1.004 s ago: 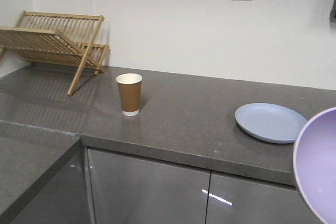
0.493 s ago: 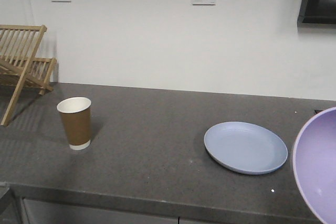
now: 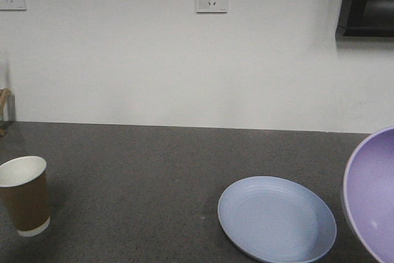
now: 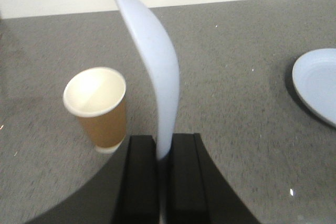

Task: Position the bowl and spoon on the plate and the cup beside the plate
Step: 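Drive the base, holding spoon and bowl, to the counter with the blue plate, then lower the lavender bowl onto the blue plate and open the right gripper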

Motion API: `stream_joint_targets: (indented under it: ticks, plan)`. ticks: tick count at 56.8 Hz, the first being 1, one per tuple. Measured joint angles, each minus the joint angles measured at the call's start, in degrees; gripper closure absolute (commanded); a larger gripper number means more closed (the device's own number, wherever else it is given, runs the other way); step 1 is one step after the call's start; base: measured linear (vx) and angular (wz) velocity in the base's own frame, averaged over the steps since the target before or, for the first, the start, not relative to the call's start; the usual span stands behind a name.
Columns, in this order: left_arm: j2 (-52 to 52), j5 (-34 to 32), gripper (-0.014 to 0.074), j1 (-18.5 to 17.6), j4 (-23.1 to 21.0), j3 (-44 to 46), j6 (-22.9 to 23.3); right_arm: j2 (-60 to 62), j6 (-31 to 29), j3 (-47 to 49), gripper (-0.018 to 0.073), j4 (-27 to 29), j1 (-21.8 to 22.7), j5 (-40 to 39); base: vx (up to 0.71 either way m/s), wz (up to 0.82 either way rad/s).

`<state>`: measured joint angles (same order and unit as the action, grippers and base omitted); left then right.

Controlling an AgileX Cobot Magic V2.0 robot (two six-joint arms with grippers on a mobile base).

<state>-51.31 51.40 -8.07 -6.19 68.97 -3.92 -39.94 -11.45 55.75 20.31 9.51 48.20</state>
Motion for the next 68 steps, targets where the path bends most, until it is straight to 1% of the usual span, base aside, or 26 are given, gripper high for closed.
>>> stream_joint_targets:
  ticks: [27, 68]
  plan:
    - [-0.1, 0.0, 0.0603, 0.0, 0.0, 0.0, 0.0, 0.0, 0.0, 0.0, 0.0568, 0.0, 0.0, 0.0, 0.21, -0.11]
    - [-0.1, 0.0, 0.0603, 0.0, 0.0, 0.0, 0.0, -0.2, 0.0, 0.0, 0.0568, 0.0, 0.0, 0.0, 0.01, 0.00]
